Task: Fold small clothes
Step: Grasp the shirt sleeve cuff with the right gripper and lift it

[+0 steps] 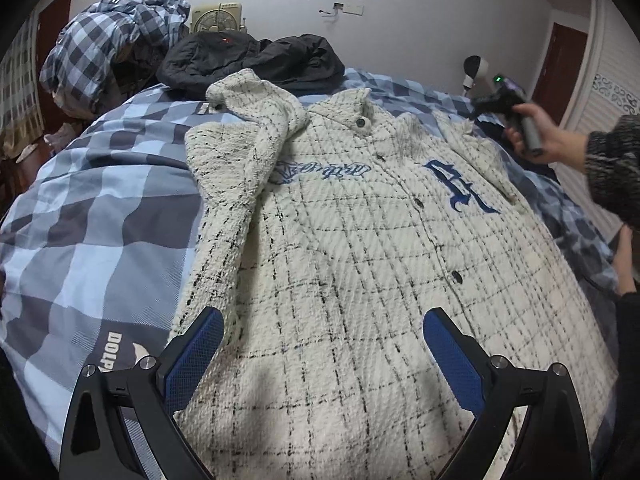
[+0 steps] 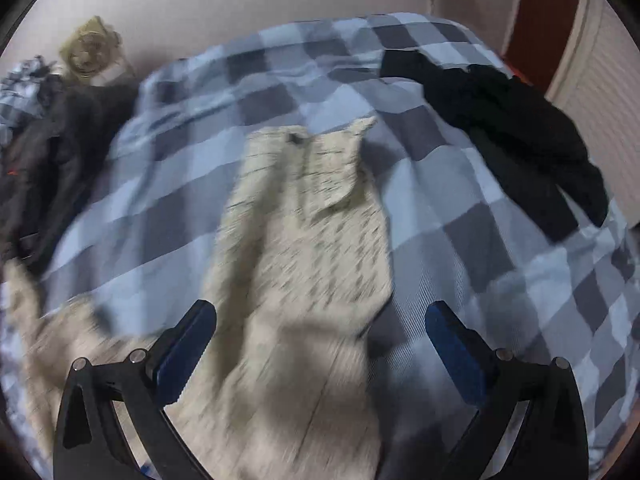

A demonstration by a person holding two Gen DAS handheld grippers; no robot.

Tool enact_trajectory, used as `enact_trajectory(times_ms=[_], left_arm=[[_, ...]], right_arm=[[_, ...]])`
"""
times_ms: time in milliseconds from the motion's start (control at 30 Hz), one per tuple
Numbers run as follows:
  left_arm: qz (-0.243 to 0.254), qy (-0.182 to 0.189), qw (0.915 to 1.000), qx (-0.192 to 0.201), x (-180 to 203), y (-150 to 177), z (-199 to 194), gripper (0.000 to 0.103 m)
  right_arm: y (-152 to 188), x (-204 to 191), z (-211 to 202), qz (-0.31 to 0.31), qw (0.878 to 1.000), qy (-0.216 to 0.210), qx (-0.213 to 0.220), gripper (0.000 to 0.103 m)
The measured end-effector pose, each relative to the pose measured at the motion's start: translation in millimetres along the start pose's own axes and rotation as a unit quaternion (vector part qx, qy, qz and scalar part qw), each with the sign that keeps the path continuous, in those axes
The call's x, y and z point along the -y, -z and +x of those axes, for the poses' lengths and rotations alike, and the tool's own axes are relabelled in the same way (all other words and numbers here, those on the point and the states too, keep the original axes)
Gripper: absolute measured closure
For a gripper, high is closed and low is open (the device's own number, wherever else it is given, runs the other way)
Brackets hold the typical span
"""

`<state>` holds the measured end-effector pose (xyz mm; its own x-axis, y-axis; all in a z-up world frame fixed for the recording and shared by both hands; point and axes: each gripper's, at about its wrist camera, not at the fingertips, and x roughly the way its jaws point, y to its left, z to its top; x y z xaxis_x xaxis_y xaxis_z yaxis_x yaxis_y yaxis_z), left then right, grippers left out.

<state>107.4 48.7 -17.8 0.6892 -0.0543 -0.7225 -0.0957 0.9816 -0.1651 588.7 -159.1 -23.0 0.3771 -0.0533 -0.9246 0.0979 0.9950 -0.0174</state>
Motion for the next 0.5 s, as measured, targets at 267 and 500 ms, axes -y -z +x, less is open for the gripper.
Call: enact_trajectory(times_ms=[267,500], left_arm=[[-0.013,0.018,0.9997,-0.003,-7,2,9,0.002],[-0.001,0.015,0.9999,0.002,-3,7,11,0.002]], right_arm=[[-22,5,72,0.014,0.998,0.028,-0.063,0.003],[-2,-24,39,-0.042,0.999,0.032,-0.011,0.094]])
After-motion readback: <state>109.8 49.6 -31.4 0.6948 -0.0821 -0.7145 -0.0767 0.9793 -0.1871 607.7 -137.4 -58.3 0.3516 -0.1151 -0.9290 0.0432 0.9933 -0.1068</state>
